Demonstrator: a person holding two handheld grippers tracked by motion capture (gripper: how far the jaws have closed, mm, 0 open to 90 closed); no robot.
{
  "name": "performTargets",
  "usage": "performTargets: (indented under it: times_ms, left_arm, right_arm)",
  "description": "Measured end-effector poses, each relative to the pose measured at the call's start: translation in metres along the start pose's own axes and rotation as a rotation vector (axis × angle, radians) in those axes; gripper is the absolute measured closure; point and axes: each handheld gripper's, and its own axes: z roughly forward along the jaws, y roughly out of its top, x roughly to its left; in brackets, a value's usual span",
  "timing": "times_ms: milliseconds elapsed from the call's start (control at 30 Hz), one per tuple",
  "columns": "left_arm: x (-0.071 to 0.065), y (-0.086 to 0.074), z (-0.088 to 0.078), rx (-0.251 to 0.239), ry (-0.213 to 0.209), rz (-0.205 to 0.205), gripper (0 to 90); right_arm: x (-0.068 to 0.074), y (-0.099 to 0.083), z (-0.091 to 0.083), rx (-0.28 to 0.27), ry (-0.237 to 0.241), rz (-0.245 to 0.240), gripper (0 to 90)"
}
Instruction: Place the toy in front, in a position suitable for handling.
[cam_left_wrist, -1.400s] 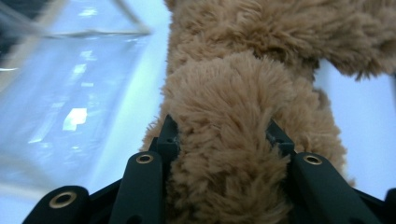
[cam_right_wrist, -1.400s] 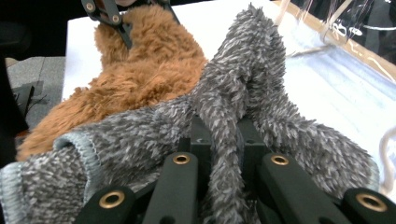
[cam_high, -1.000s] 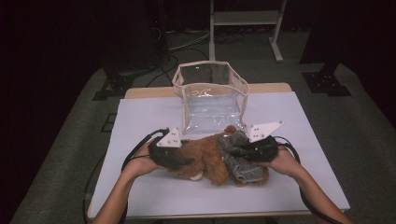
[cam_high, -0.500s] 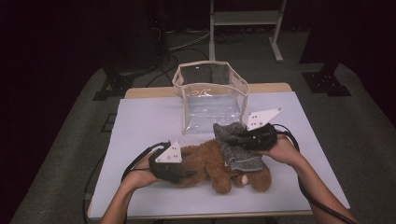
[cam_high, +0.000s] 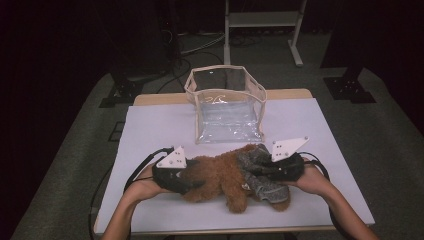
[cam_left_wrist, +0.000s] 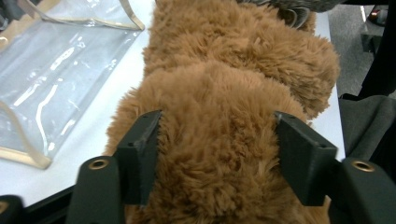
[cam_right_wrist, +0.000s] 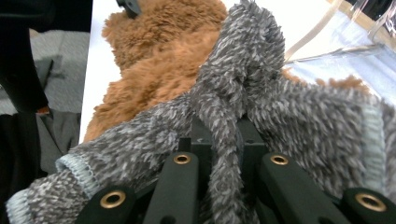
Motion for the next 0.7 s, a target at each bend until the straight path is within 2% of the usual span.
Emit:
performTargets:
  times_ms: [33,67,167,267,333,400,567,700]
  left_arm:
    - [0.000,0.000,0.000,0.000,0.000,0.000,39.6]
    - [-0.001,-0.002,0.003,0.002,-0.003,-0.006,40.4]
    - [-0.004,0.001,0.007,0.026,-0.007,0.019,40.8]
    - [-0.004,0.003,0.008,0.032,-0.011,0.030,40.9]
    - [-0.004,0.003,0.008,0.029,-0.015,0.032,41.1]
    - [-0.003,0.002,0.007,0.027,-0.016,0.038,41.2]
    - [-0.002,0.001,0.007,0.010,-0.016,0.038,41.3]
    - [-0.004,0.001,0.008,0.006,-0.020,0.049,41.5]
  right_arm:
    - [0.000,0.000,0.000,0.000,0.000,0.000,80.8]
    - [0.006,0.012,0.004,0.007,0.001,-0.051,80.8]
    - [0.011,0.031,0.022,0.015,0.012,-0.105,80.7]
    - [0.014,0.044,0.039,0.025,0.020,-0.138,80.5]
    - [0.015,0.042,0.037,0.027,0.009,-0.146,80.6]
    - [0.011,0.031,0.023,0.013,-0.003,-0.120,80.6]
    - [0.005,-0.018,-0.018,-0.014,-0.047,0.008,80.6]
    - [0.011,-0.052,-0.032,-0.008,-0.044,0.085,80.5]
